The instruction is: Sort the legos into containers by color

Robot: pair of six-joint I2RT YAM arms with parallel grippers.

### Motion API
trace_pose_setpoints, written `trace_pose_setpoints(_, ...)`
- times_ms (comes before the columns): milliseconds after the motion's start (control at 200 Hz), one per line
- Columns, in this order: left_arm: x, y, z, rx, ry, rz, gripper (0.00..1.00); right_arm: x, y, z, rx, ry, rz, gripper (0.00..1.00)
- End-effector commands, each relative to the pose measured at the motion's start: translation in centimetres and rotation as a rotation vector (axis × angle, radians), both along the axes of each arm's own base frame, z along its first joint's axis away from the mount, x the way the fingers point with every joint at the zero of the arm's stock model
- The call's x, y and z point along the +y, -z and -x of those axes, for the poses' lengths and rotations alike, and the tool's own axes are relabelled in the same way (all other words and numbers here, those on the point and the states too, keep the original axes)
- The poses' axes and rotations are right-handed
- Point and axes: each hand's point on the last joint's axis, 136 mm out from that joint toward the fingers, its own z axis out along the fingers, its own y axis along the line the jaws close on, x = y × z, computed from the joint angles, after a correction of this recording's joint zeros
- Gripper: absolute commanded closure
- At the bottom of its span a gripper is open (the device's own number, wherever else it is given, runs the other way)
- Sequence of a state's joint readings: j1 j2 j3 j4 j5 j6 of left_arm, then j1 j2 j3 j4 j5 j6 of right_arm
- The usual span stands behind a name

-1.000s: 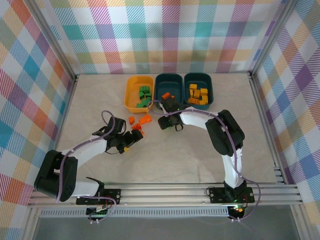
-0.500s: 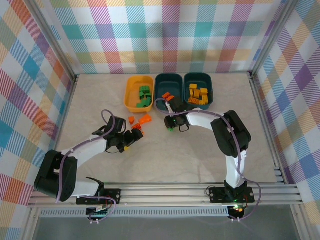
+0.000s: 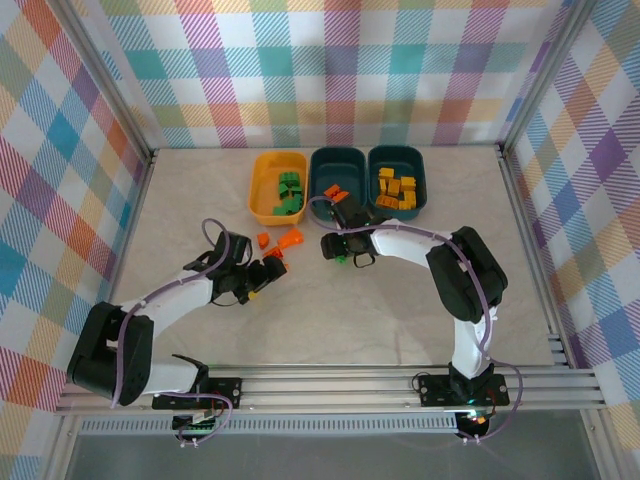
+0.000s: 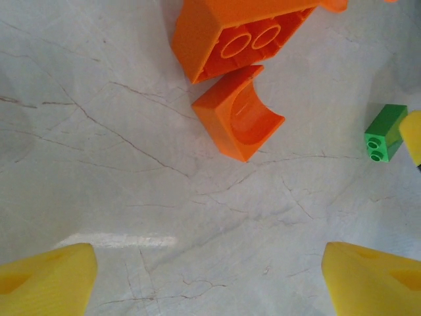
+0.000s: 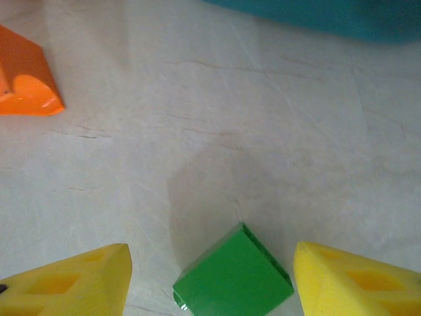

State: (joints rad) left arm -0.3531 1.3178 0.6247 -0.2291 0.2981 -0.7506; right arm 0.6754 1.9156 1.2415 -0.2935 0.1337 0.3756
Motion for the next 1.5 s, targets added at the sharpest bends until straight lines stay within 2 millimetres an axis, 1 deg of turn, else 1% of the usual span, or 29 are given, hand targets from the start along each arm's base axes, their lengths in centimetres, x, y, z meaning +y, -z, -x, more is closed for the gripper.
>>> trace_pose_setpoints(0,-0.1,0.2,0.3,-0.008,0.011,-0.003,0.11,0.4,0.3,2.5,0.099,0.090,-0.059,0.34)
trace_pose_setpoints(100,-0.3,0.3,0.2,-0.002,0.014,0.006,0.11,0.8,1.0,3.0,0.135,0.102,-0.061,0.33)
trace_pose_setpoints(195,-0.3,0.3,0.3,-0.002,0.016,0.004,0.11,1.6,1.3,3.0,0.154,0.084,-0.084,0.33)
trace_pose_setpoints(360,-0.2,0.4,0.4,-0.001,0.012,0.005,0.11,3.6,0.6,2.0,0.118,0.022,-0.140,0.32)
trace_pose_setpoints(440,-0.2,0.2,0.5,-0.003,0.013,0.004,0.11,4.3,0.2,1.5,0.101,-0.013,-0.128,0.32)
trace_pose_setpoints(530,0.0,0.1,0.6,-0.005,0.011,-0.004,0.11,3.8,0.4,0.9,0.071,-0.024,-0.047,0.30)
trace_pose_setpoints(625,0.3,-0.1,0.7,-0.013,0.011,-0.015,0.11,3.0,1.2,0.6,0.066,-0.018,0.013,0.31)
trace_pose_setpoints(705,0.4,-0.1,0.7,-0.015,0.006,-0.020,0.11,2.7,2.0,1.0,0.084,-0.019,0.034,0.32)
trace_pose_setpoints(900,0.0,0.0,0.4,-0.008,0.010,-0.005,0.11,2.8,2.6,1.9,0.085,-0.027,0.082,0.33)
trace_pose_setpoints(970,-0.1,0.0,0.3,-0.007,0.011,-0.004,0.11,2.9,2.7,1.9,0.071,-0.035,0.100,0.36)
trace_pose_setpoints(1010,-0.2,0.0,0.2,-0.006,0.012,-0.002,0.11,2.9,2.6,1.8,0.067,-0.036,0.103,0.41)
trace_pose_setpoints(1035,-0.2,-0.1,0.2,-0.007,0.012,-0.001,0.11,2.8,2.5,1.8,0.062,-0.035,0.102,0.47)
trace_pose_setpoints(1065,-0.2,-0.1,0.2,-0.008,0.014,-0.001,0.11,3.0,2.2,1.7,0.052,-0.037,0.096,0.53)
trace_pose_setpoints(1100,-0.2,-0.2,0.1,-0.008,0.013,-0.002,0.11,3.0,1.7,1.6,0.038,-0.039,0.087,0.56)
trace_pose_setpoints(1155,0.0,-0.3,0.2,-0.007,0.007,-0.009,0.12,3.2,0.6,1.4,0.013,-0.041,0.069,0.58)
trace_pose_setpoints(1235,0.8,-0.4,0.1,-0.016,-0.023,-0.045,0.13,3.8,-1.6,0.9,-0.036,-0.054,0.032,0.58)
trace_pose_setpoints(1270,2.0,-0.1,0.7,0.008,-0.061,-0.093,0.13,4.2,-2.8,0.5,-0.060,-0.061,0.015,0.58)
trace_pose_setpoints(1370,5.4,0.0,1.1,0.013,-0.198,-0.185,0.11,5.6,-5.9,-0.9,-0.127,-0.080,-0.037,0.59)
trace_pose_setpoints(1405,6.2,-0.1,1.4,0.016,-0.236,-0.197,0.11,6.2,-6.7,-1.4,-0.149,-0.087,-0.053,0.59)
trace_pose_setpoints(1425,6.6,-0.2,1.5,0.017,-0.256,-0.201,0.11,6.7,-7.5,-2.0,-0.168,-0.091,-0.066,0.59)
trace_pose_setpoints(1430,6.7,-0.2,1.5,0.016,-0.260,-0.204,0.11,6.7,-7.4,-2.0,-0.168,-0.092,-0.063,0.58)
trace_pose_setpoints(1445,7.0,-0.2,1.6,0.017,-0.272,-0.209,0.11,7.1,-8.0,-2.4,-0.182,-0.093,-0.074,0.58)
trace_pose_setpoints(1495,7.6,-0.3,2.0,0.017,-0.298,-0.217,0.11,8.1,-8.9,-3.7,-0.212,-0.098,-0.091,0.59)
